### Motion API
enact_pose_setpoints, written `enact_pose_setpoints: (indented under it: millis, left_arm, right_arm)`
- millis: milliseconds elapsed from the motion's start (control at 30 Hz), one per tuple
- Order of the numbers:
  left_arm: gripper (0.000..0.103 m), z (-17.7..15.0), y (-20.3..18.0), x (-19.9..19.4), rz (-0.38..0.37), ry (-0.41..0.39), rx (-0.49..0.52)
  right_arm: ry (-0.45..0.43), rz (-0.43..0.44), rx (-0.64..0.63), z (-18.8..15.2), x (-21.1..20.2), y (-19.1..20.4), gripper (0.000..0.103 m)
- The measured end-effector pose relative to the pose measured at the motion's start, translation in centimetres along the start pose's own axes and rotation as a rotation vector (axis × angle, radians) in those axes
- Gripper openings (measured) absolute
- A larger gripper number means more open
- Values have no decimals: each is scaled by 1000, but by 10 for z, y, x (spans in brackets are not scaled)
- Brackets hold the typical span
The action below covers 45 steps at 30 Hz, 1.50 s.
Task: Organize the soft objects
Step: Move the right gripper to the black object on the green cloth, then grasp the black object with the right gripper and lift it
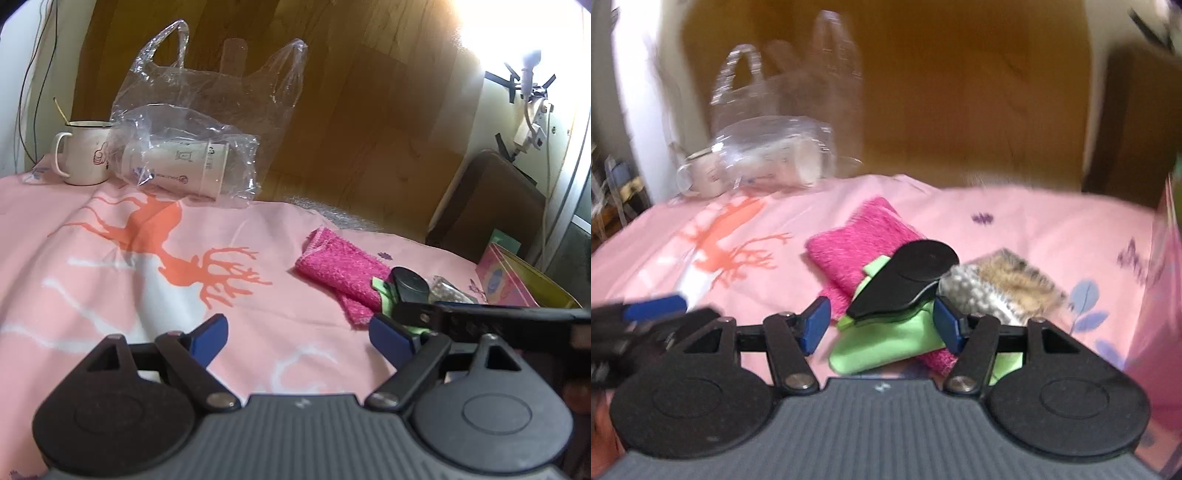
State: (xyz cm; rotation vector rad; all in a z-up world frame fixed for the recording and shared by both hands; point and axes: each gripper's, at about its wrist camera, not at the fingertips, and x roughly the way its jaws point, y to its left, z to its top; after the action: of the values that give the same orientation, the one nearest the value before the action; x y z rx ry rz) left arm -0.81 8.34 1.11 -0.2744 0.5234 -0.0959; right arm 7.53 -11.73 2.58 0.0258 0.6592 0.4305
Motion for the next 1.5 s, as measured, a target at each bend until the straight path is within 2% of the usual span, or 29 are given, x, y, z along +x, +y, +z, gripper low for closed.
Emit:
enact_pose_setpoints:
  millis: [167, 233, 367, 433, 467, 500, 633, 833, 1033, 1167, 1267, 1500]
  left_arm:
    - [93, 0, 3, -1, -19, -3, -16]
    - [94, 0, 4, -1, -25, -4, -27]
    - [94, 1, 5, -1, -29, -2, -32]
    - [94, 1, 5, -2, -30, -2, -31]
    - [94, 1, 5, -2, -30, -1, -31]
    - [94, 1, 5, -2, -29, -1, -33]
    - [94, 1, 6, -1, -29, 1, -39]
    - [95, 2, 9, 0, -31, 7, -58]
    - [95, 2, 11, 1, -35, 16, -72]
    - [95, 2, 9, 2, -29, 18, -61]
    - [95, 2, 8, 2, -23, 22, -53]
    - [97, 2, 9, 5, -36, 50, -62]
  right_arm:
    - [-8, -45, 0, 1, 7, 5, 69]
    - [-6, -53, 5, 3, 14, 6, 74]
    - [-15, -75, 0, 2, 22, 8, 74]
    - [-29, -89, -9, -1, 21, 8, 64]
    - [-34, -97, -14, -1, 20, 7, 52]
    - [-35, -91, -16, -2, 19, 6, 47]
    - [-41, -76, -16, -4, 14, 3, 43]
    - [-34, 30, -32, -19, -10, 10, 43]
    - [30, 212, -198, -57, -47, 32, 43]
    - [29, 243, -286, -76, -69, 47, 43]
    - [7, 215, -318, -83, -73, 52, 43]
    - [-5, 236, -256, -86, -78, 40, 43]
